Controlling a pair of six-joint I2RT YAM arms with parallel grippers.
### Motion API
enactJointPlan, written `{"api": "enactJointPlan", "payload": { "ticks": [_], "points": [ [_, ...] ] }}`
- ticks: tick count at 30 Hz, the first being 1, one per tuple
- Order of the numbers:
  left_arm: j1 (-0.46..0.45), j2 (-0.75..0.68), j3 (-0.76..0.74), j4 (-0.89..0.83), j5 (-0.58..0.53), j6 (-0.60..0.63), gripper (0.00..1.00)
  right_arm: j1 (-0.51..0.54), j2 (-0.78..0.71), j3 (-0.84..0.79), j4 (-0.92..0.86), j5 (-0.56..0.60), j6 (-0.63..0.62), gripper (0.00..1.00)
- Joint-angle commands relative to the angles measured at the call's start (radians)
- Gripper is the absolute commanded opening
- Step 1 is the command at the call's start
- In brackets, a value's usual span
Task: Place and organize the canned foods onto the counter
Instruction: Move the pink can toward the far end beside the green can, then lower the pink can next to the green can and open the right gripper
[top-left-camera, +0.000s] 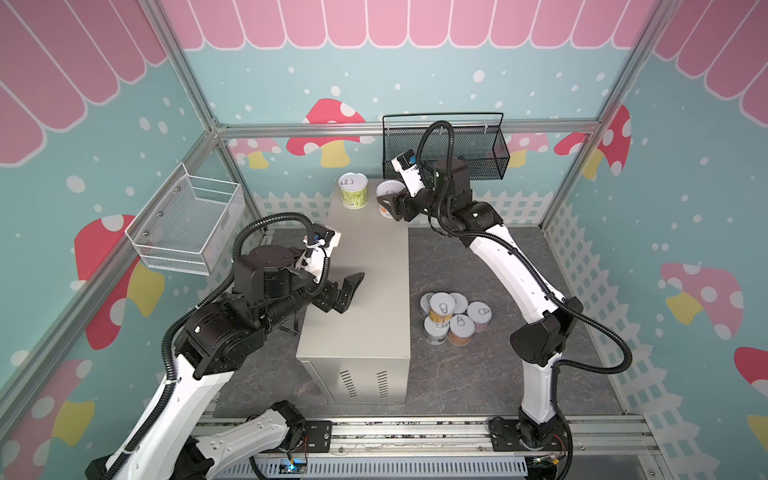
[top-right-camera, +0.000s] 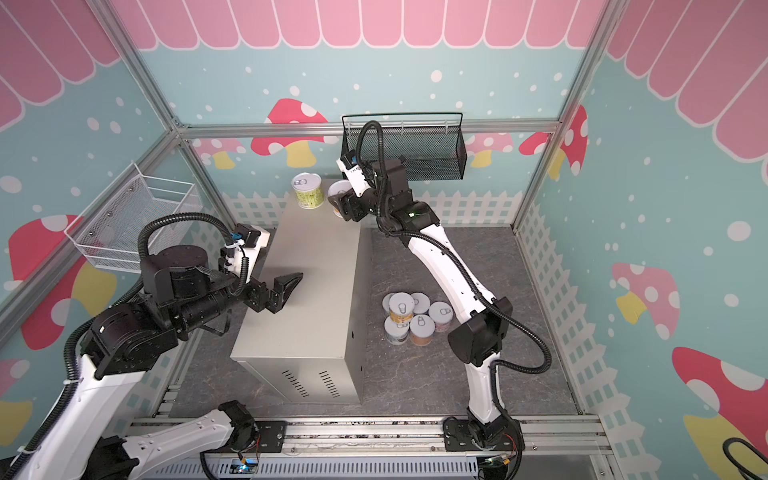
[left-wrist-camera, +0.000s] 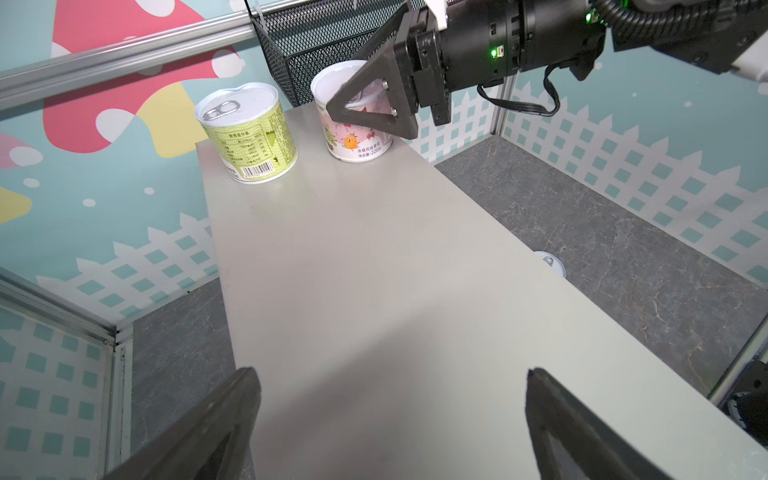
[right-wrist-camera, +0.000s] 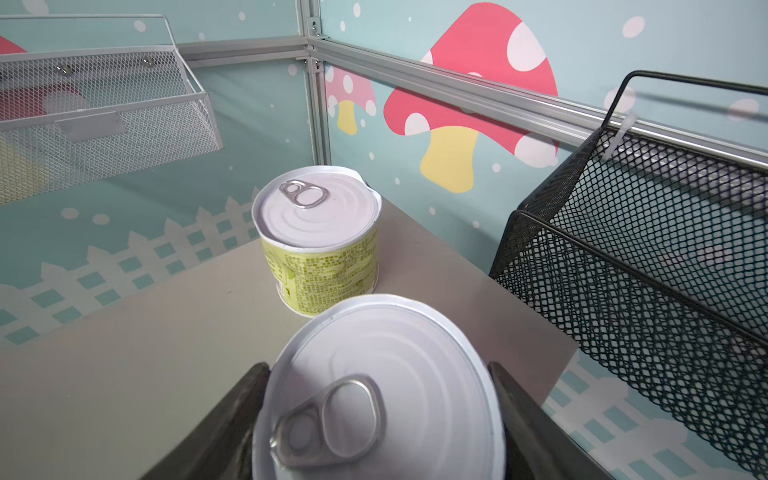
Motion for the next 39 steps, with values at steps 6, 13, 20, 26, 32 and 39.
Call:
{"api": "enactJointPlan", "payload": {
  "ticks": [6, 13, 20, 26, 32, 39],
  "points": [
    [0.097, -0.009, -0.053, 0.056, 0.125, 0.047, 1.0, -0.025, 0.127, 0.084, -0.12, -0.052, -0.017, 0.67],
    [0.121, -0.031, -0.083, 0.088, 0.127, 0.046, 1.0, -0.03, 0.186, 0.159, -0.119, -0.077, -0.001, 0.67],
    [0.13, -0.046, -0.116, 0.109, 0.131, 0.046, 1.0, -0.031, 0.211, 0.17, -0.093, -0.107, 0.017, 0.67],
    [0.135, -0.057, -0.127, 0.118, 0.128, 0.044, 1.0, -0.031, 0.228, 0.18, -0.079, -0.116, 0.025, 0.68],
    [0.141, -0.061, -0.135, 0.123, 0.132, 0.044, 1.0, -0.03, 0.251, 0.212, -0.075, -0.127, 0.027, 0.69],
    [0.145, -0.066, -0.142, 0.127, 0.133, 0.044, 1.0, -0.031, 0.266, 0.219, -0.074, -0.114, 0.031, 0.7]
  ]
}}
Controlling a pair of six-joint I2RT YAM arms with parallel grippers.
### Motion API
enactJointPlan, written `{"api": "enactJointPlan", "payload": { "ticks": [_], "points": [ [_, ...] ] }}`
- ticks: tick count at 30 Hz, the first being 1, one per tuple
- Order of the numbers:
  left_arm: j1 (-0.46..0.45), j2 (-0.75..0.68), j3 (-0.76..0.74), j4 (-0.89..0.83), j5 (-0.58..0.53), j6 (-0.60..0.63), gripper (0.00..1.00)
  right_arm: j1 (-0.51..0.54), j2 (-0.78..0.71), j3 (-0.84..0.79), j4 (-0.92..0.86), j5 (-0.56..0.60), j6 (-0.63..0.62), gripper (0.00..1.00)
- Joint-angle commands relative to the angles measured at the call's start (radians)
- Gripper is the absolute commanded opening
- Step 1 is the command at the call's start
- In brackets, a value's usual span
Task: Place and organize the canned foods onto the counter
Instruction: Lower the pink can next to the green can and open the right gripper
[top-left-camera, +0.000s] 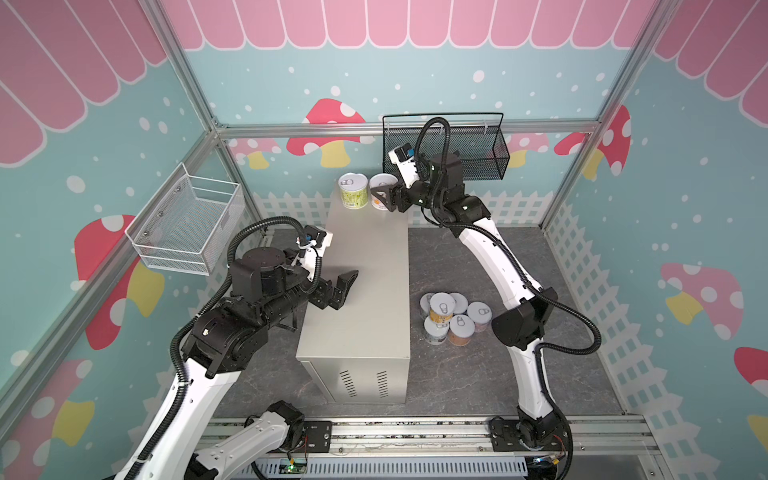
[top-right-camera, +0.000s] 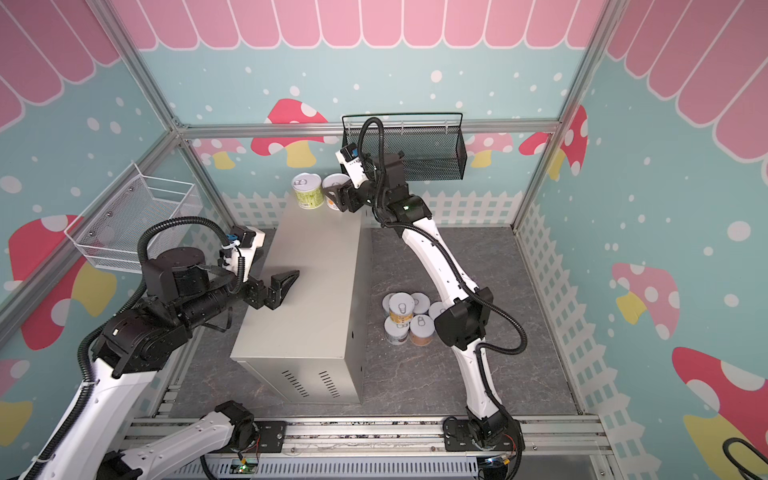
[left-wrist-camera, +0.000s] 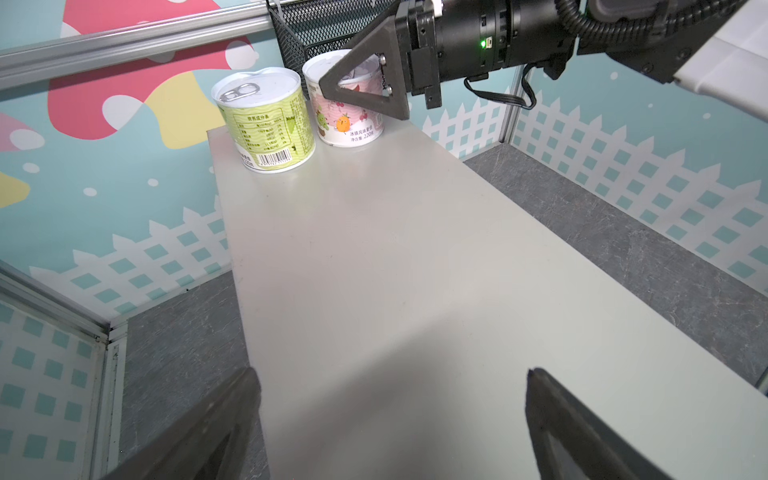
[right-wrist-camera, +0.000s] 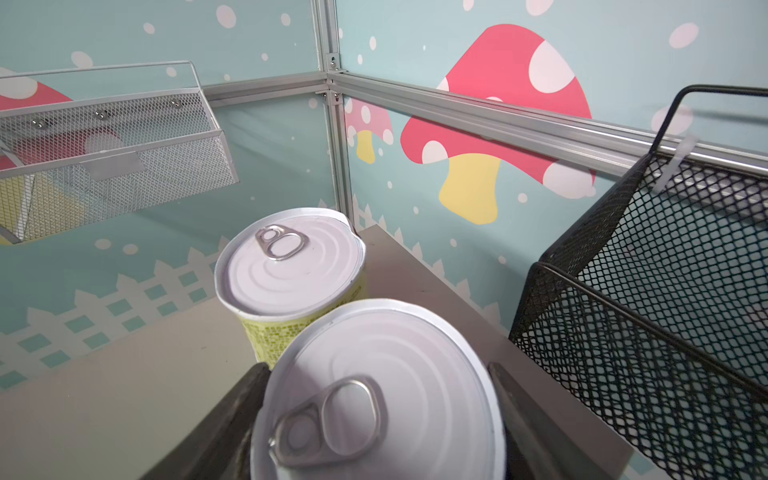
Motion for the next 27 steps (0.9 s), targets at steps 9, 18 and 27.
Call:
{"api": "enactJointPlan", "payload": {
  "ticks": [9, 18, 27],
  "points": [
    [0.008, -0.019, -0.013, 0.02, 0.015, 0.023, 1.0, -0.001, 0.066, -0.013, -0.109, 0.03, -0.024, 0.7],
    [0.013, -0.017, -0.015, 0.023, 0.021, 0.019, 1.0, -0.003, 0.059, -0.013, -0.113, 0.027, -0.03, 0.73],
    [0.018, -0.016, -0.017, 0.026, 0.026, 0.017, 1.0, -0.003, 0.044, -0.013, -0.098, 0.015, -0.027, 0.82]
  ]
}}
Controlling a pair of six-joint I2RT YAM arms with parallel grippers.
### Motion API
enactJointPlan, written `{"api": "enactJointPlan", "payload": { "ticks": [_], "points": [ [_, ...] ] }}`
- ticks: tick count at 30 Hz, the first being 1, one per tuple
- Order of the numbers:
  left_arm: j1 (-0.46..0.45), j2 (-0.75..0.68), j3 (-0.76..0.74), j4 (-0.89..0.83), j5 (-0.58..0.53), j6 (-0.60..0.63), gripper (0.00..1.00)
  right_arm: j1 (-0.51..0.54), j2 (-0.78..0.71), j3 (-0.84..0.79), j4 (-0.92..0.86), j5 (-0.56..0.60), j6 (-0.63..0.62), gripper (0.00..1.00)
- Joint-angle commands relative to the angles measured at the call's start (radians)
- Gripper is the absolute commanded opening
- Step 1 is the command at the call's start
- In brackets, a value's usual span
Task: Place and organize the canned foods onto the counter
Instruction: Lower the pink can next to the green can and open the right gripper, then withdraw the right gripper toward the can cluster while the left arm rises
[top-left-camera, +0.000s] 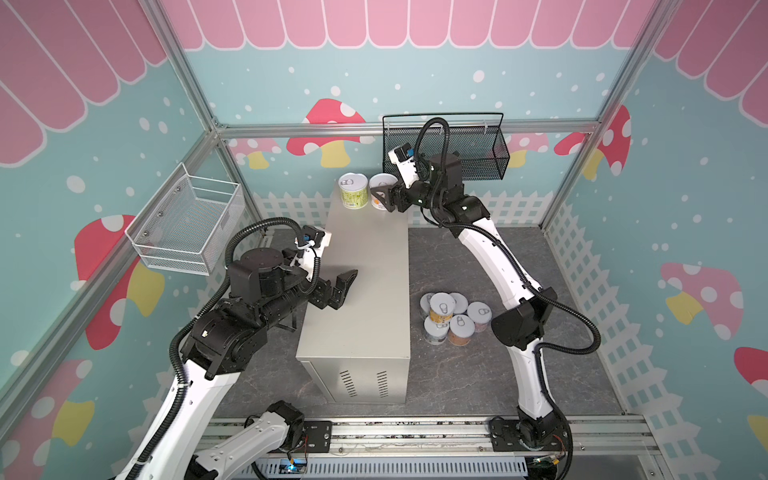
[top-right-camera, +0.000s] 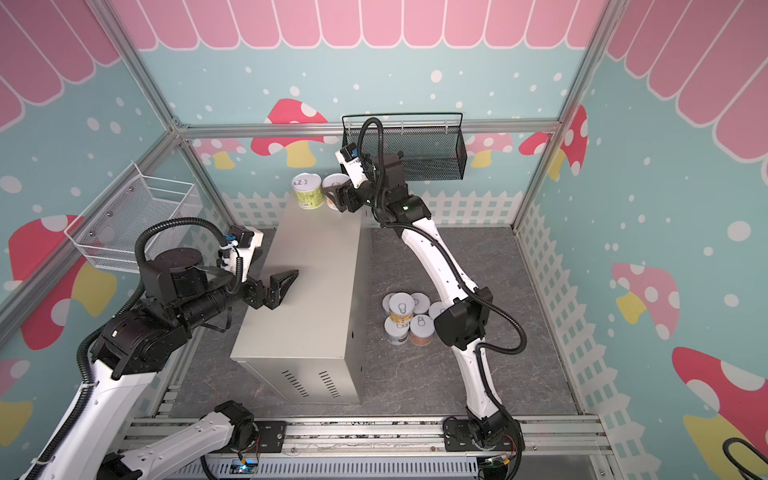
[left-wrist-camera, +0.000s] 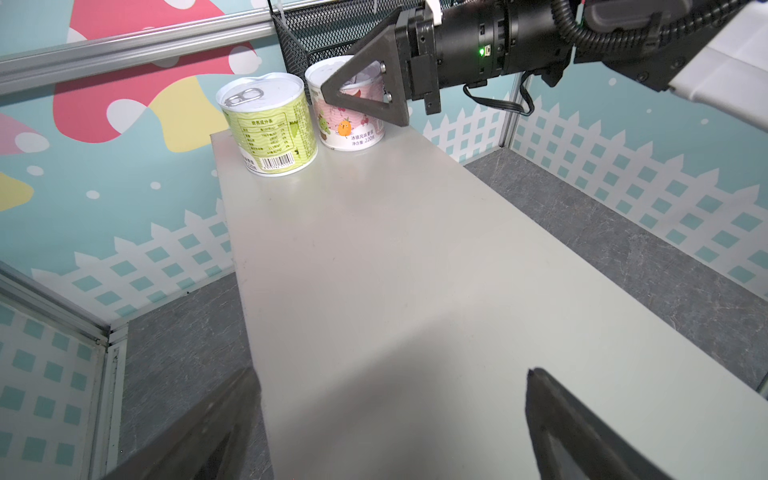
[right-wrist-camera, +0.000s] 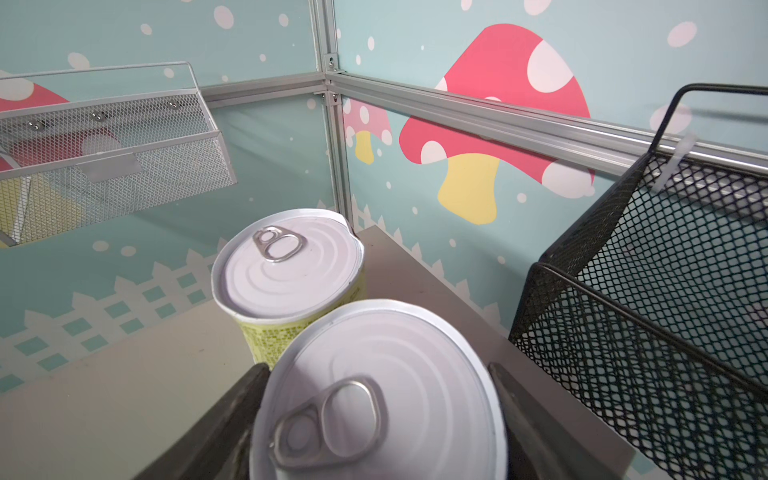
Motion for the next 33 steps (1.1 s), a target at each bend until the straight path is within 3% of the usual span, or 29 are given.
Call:
{"api": "enactJointPlan", "payload": {
  "ticks": [1, 19, 26, 33],
  "points": [
    [0.008, -0.008, -0.008, 0.014, 0.017, 0.016, 1.0, -0.003, 0.039, -0.013, -0.093, 0.008, -0.026, 0.83],
    [0.013, -0.004, 0.018, 0.002, 0.027, 0.007, 1.0, -0.002, -0.128, -0.065, -0.171, -0.003, -0.06, 0.98],
    [0.013, -0.001, 0.036, -0.017, 0.038, -0.003, 1.0, -0.001, -0.328, -0.291, -0.166, 0.027, -0.087, 0.99],
    [0.013, 0.019, 0.086, -0.079, 0.083, -0.015, 1.0, -0.003, -0.643, -0.752, -0.053, 0.185, -0.111, 0.99]
  ]
}}
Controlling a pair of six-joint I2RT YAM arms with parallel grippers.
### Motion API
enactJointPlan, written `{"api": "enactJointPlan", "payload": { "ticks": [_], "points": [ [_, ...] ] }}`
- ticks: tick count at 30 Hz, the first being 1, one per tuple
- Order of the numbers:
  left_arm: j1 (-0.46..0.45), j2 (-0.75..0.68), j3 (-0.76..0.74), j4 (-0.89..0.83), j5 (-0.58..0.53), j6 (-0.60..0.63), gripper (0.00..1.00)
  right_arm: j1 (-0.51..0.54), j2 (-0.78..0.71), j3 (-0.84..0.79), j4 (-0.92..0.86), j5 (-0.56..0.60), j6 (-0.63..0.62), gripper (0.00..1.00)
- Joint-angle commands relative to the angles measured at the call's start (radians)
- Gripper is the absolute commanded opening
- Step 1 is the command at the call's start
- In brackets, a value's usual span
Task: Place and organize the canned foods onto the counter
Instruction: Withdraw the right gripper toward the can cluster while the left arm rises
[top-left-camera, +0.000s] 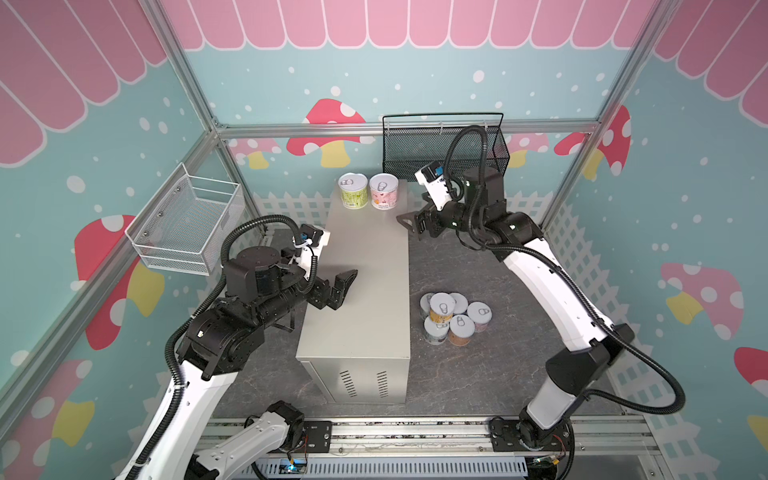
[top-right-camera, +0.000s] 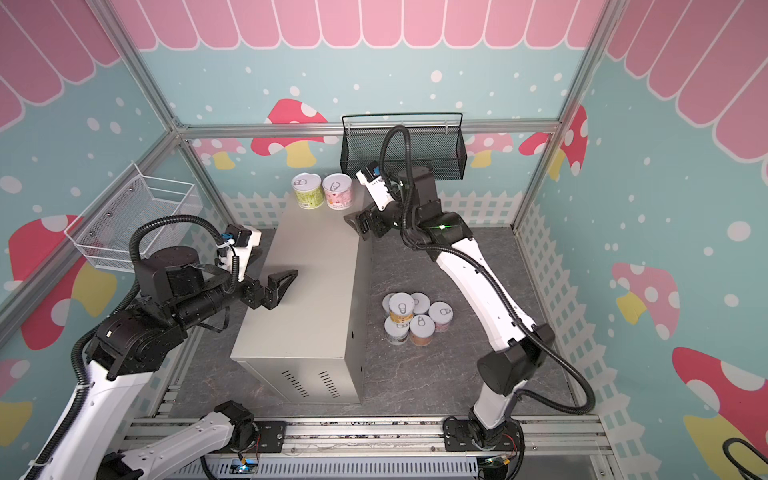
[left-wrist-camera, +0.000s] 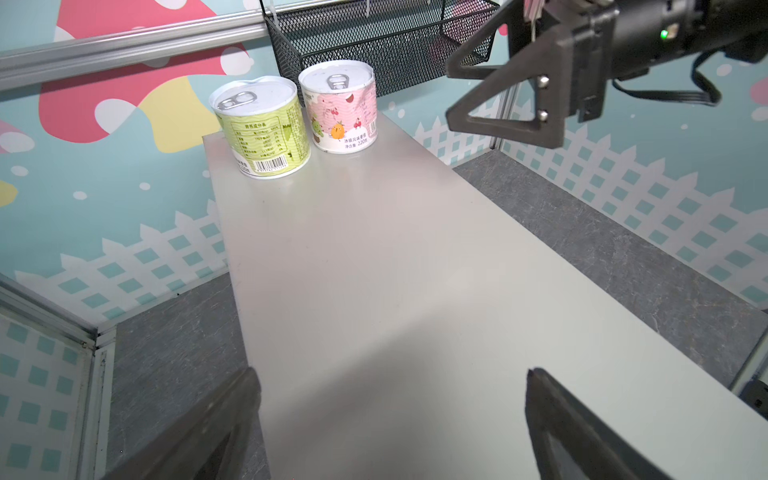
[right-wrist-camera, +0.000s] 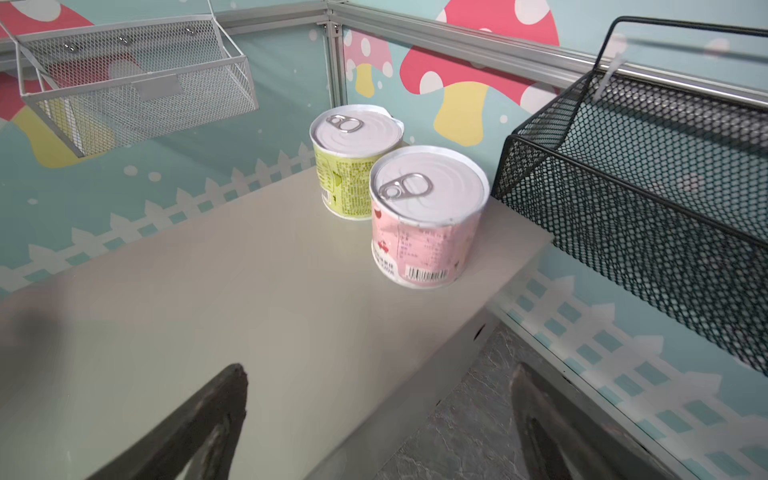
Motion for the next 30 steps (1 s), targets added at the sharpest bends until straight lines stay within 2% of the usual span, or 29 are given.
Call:
{"api": "enactJointPlan", "payload": {
  "ticks": [1, 7, 12, 18, 30],
  "points": [
    [0.005, 0.015, 0.053, -0.058, 0.056, -0.006, 1.0, -0.002, -0.117, -0.186, 0.061, 0.118, -0.036, 0.99],
    [-0.007, 0.06, 0.12, -0.113, 0.157, -0.031, 1.0, -0.014, -0.332, -0.528, 0.114, 0.232, -0.015, 0.99],
    [-0.057, 0.119, 0.142, -0.106, 0.12, -0.036, 1.0, -0.047, -0.451, -0.753, 0.167, 0.22, 0.032, 0.99],
    [-0.176, 0.181, 0.175, -0.067, 0.047, -0.042, 1.0, -0.056, -0.528, -0.938, 0.222, 0.208, 0.083, 0.99],
    [-0.233, 0.244, 0.22, -0.037, 0.01, -0.056, 1.0, -0.056, -0.604, -1.186, 0.307, 0.18, 0.103, 1.0]
  ]
}}
